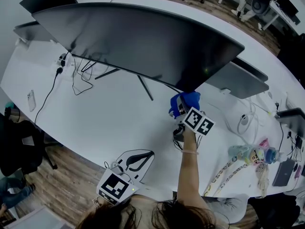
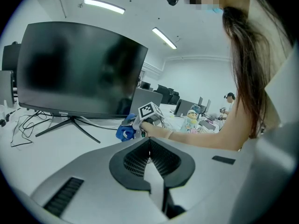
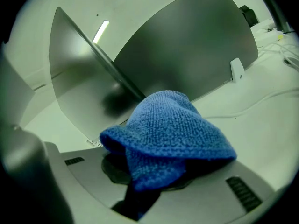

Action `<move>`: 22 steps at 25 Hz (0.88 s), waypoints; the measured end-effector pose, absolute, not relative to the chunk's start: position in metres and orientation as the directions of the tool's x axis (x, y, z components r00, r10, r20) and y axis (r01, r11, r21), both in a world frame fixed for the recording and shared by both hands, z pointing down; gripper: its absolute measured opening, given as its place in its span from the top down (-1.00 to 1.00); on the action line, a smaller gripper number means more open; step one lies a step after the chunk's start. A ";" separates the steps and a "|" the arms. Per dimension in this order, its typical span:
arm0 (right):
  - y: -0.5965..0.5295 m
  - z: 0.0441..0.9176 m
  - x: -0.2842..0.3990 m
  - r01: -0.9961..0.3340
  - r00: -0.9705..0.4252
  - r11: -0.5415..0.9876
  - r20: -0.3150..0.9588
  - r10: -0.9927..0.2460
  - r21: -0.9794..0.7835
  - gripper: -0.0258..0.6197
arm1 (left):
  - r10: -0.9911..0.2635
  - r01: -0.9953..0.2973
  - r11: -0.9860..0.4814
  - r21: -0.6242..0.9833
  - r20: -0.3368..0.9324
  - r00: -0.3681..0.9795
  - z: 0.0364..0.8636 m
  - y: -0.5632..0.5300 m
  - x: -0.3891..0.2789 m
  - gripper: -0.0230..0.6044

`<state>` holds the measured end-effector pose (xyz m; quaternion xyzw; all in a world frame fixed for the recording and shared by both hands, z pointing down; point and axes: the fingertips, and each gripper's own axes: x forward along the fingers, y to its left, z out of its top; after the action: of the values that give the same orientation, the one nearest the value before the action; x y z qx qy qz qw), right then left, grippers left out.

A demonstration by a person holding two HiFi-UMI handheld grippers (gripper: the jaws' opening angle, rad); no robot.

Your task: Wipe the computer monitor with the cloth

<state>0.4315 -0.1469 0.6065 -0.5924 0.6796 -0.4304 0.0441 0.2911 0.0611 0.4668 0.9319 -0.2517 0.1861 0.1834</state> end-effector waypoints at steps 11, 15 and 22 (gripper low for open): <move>-0.151 0.607 0.413 -0.728 -0.301 -0.097 0.444 -0.844 -0.679 0.62 | -0.421 -0.550 -0.800 0.238 0.429 0.799 0.460 0.059 0.267 0.90; -0.153 0.606 0.404 -0.713 -0.302 -0.107 0.442 -0.845 -0.693 0.62 | -0.434 -0.560 -0.794 0.237 0.425 0.795 0.459 0.056 0.255 0.90; -0.157 0.608 0.382 -0.743 -0.301 -0.092 0.455 -0.838 -0.663 0.62 | -0.430 -0.557 -0.795 0.239 0.424 0.797 0.456 0.052 0.245 0.90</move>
<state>0.3825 -0.1575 0.6079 -0.5887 0.6716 -0.4468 0.0532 0.2451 0.0515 0.4562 0.9308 -0.2651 0.1769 0.1789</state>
